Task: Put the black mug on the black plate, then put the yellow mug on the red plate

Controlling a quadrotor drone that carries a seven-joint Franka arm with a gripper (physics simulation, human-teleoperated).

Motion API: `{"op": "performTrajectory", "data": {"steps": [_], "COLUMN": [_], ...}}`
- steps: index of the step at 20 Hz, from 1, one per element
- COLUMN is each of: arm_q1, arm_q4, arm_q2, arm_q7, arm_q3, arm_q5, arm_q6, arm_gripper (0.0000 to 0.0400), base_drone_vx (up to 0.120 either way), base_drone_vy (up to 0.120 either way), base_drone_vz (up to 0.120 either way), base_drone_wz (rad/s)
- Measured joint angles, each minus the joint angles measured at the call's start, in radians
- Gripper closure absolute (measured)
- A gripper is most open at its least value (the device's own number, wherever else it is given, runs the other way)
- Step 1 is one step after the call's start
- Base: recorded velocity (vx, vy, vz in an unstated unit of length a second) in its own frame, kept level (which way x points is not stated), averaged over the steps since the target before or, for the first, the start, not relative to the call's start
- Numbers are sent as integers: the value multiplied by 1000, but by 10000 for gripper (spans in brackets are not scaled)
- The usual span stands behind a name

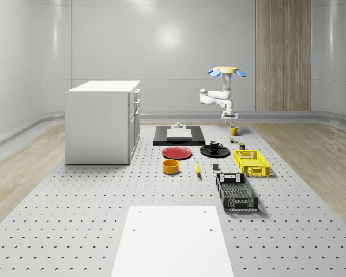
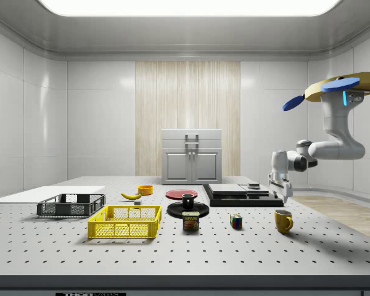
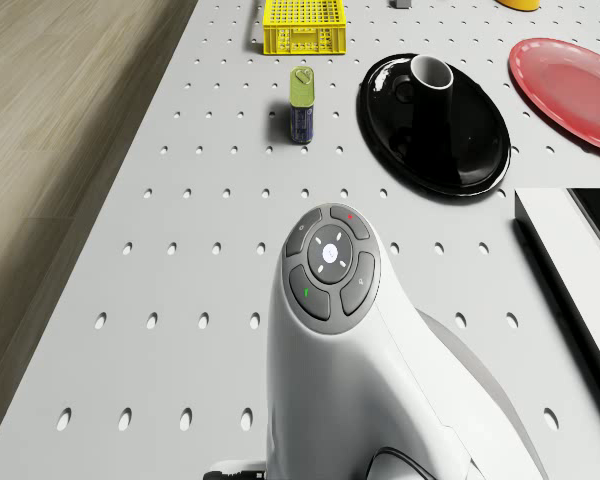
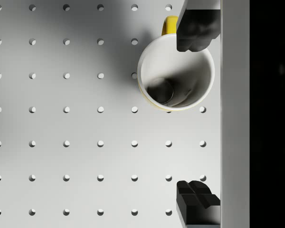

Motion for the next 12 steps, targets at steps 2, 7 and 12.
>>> {"op": "performTrajectory", "data": {"steps": [2,7,12], "arm_q1": [-3,-14,-24], "arm_q4": [4,21,35], "arm_q2": [0,1,6], "arm_q7": [0,1,3], "arm_q3": [-16,-70,-110], "arm_q5": [-15,-65,-104], "arm_q6": [6,27,40], "arm_gripper": [0,0,0], "base_drone_vx": [0,0,0], "base_drone_vy": [0,0,0], "base_drone_vz": [0,0,0], "base_drone_wz": [0,0,0]}}
